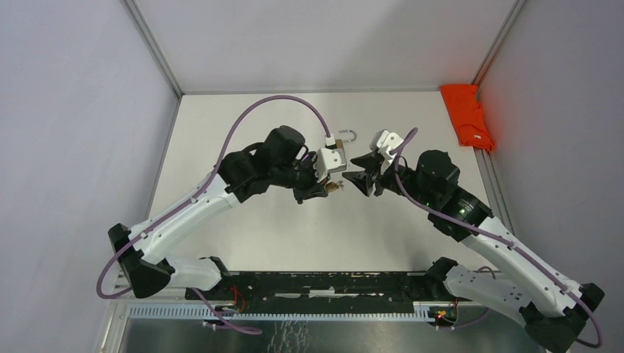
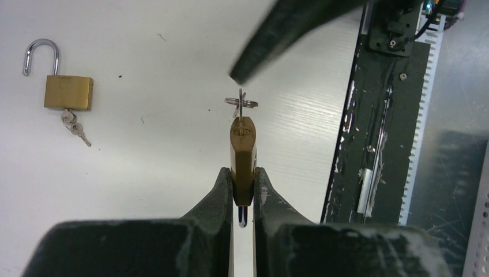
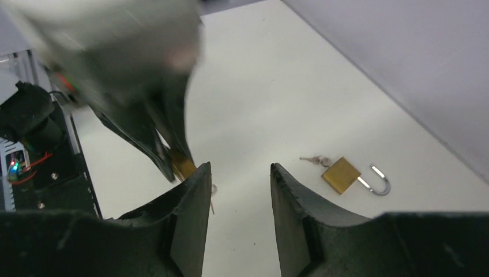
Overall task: Unlock with the key
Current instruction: Unlock the lock.
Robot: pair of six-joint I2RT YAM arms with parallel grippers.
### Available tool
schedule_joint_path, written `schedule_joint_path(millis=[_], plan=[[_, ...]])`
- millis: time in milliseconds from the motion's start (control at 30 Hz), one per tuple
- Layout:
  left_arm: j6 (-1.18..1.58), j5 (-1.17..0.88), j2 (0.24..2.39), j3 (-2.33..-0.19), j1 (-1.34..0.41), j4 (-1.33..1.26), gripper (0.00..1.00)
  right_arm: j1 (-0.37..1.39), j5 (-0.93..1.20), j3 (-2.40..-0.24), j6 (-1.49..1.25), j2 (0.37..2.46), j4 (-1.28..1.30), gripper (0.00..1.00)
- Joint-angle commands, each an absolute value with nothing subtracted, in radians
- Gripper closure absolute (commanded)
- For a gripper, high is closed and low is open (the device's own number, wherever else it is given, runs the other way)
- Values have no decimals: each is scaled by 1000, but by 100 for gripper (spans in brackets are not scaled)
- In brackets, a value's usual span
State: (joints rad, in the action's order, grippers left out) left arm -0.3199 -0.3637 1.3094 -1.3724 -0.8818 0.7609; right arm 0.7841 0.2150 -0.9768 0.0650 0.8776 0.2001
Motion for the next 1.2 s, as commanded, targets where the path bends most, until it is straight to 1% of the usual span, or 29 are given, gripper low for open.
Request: schedule_joint_path(millis=[0, 100, 200, 267, 333, 367, 400, 433, 500, 633, 800, 933, 1167], plan=[[-386, -411, 1238, -1424, -869, 851, 98, 683, 519, -865, 5, 862, 62, 53], [-383, -426, 1210, -1401, -864, 851, 98, 661, 605, -821, -23, 875, 8, 58], [-390, -437, 1198, -1389, -860, 854, 98, 653, 686, -802, -44, 887, -77, 59], [-391, -438, 1202, -1387, -856, 854, 98, 653, 695, -799, -55, 880, -96, 59], [-391, -439, 1206, -1389, -855, 857, 98, 653, 665, -802, -60, 863, -100, 61], [-392, -439, 1210, -1390, -855, 855, 98, 653, 610, -805, -68, 851, -101, 69], [-391, -435, 1212, -1391, -853, 855, 98, 653, 504, -807, -90, 839, -98, 75], [-386, -430, 1214, -1391, -853, 850, 98, 653, 444, -824, -88, 837, -72, 80], [-380, -421, 1217, -1392, -849, 835, 98, 653, 367, -861, -113, 858, -28, 100], [-366, -442, 1221, -1394, -839, 796, 98, 655, 282, -865, -170, 905, -3, 100], [-354, -454, 1235, -1399, -835, 783, 98, 670, 275, -843, -201, 959, -45, 100], [-335, -441, 1244, -1403, -829, 768, 98, 736, 180, -863, -174, 977, -33, 100], [-268, -432, 1301, -1442, -814, 748, 98, 865, -31, -950, -120, 1049, 62, 100]])
